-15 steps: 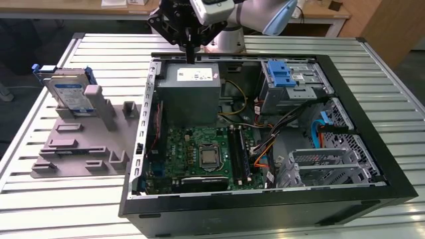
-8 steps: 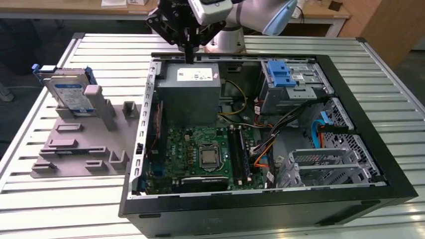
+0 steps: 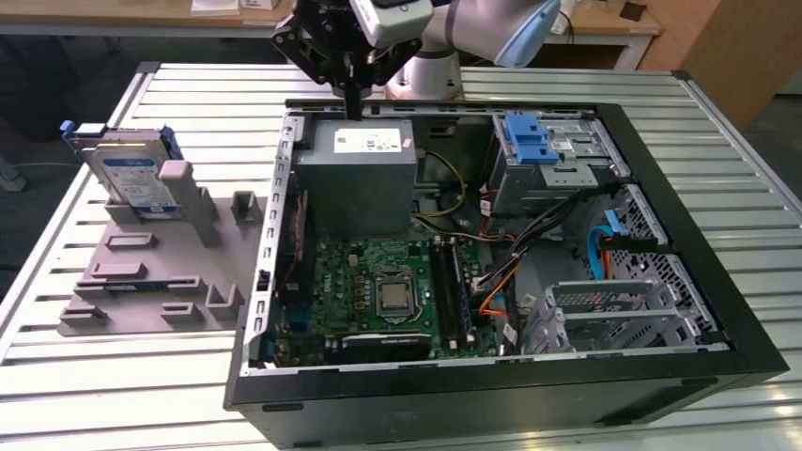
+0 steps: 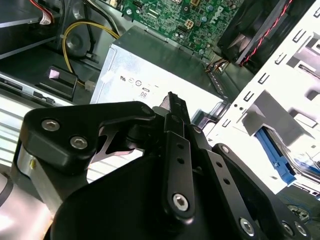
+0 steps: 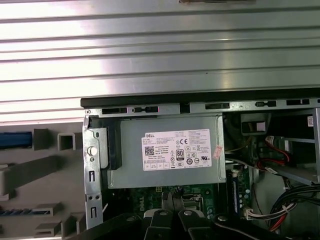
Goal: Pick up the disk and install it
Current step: 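Reach for the disk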
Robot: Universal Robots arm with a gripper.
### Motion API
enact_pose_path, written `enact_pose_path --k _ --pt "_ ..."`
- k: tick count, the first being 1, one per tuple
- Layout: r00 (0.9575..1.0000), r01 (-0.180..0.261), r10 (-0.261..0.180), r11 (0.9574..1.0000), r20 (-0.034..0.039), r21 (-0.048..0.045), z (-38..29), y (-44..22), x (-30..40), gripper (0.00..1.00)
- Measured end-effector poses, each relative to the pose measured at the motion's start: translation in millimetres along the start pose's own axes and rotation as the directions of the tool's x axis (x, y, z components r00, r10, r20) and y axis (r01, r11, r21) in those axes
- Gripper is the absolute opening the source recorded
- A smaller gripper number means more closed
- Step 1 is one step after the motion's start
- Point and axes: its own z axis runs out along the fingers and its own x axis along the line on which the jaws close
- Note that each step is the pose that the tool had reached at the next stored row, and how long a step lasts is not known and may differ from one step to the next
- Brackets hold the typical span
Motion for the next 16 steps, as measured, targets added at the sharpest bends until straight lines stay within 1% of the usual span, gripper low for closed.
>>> enact_pose_path --k 10,16 --pt "1.0 0.0 0.0 1.0 0.0001 -0.0001 0.3 0.6 3.0 0.11" --pt "1.0 0.0 0.0 1.0 0.0 0.0001 0.4 1.6 7.5 0.11"
